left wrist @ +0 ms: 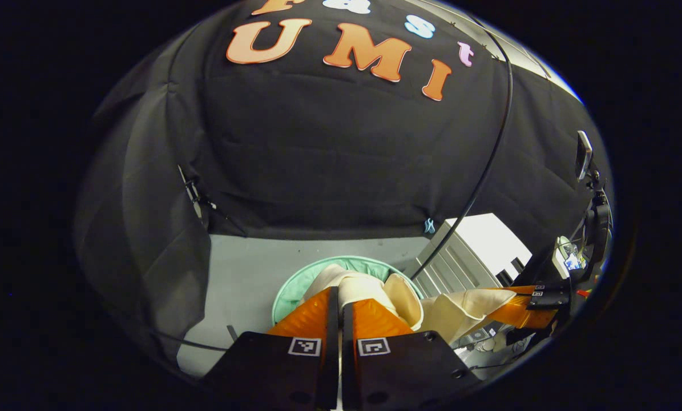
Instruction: Grasp the clothes on the hanger with both hands and then place them into the laundry hamper below.
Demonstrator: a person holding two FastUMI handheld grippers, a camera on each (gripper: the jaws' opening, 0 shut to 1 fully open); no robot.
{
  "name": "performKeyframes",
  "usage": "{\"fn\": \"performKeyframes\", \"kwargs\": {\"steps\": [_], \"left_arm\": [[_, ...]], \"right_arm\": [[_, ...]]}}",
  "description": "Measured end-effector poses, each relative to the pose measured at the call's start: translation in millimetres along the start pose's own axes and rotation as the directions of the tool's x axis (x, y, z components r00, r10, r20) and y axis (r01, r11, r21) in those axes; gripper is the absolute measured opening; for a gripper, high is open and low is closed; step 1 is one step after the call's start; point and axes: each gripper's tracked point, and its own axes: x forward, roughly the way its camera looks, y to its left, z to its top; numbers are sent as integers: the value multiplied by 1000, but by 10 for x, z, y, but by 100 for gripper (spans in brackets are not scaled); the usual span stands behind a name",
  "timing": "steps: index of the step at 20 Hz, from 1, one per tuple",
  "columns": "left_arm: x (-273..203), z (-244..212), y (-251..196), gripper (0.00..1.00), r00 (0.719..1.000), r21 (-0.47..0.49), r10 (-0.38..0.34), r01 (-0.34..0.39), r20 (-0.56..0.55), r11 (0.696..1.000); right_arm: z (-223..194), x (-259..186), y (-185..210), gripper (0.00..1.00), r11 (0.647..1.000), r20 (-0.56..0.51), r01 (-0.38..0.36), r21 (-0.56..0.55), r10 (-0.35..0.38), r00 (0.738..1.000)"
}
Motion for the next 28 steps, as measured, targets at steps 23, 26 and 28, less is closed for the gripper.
{"fn": "performKeyframes", "kwargs": {"steps": [23,26,28], "left_arm": [[-383,-878,383,94,979,-104,85,-106,-184,989],[-576,-555,357,98,993,-88,86,-93,-77,992],[-662,-283,386,98,996,-78,91,-91,3,993]], "right_arm": [[-621,-243,73,94,1000,-90,0,13,1,996],[-428,-424,157,94,1000,-34,-12,25,13,999],[-232,-546,173,94,1000,8,-9,27,9,1000]]}}
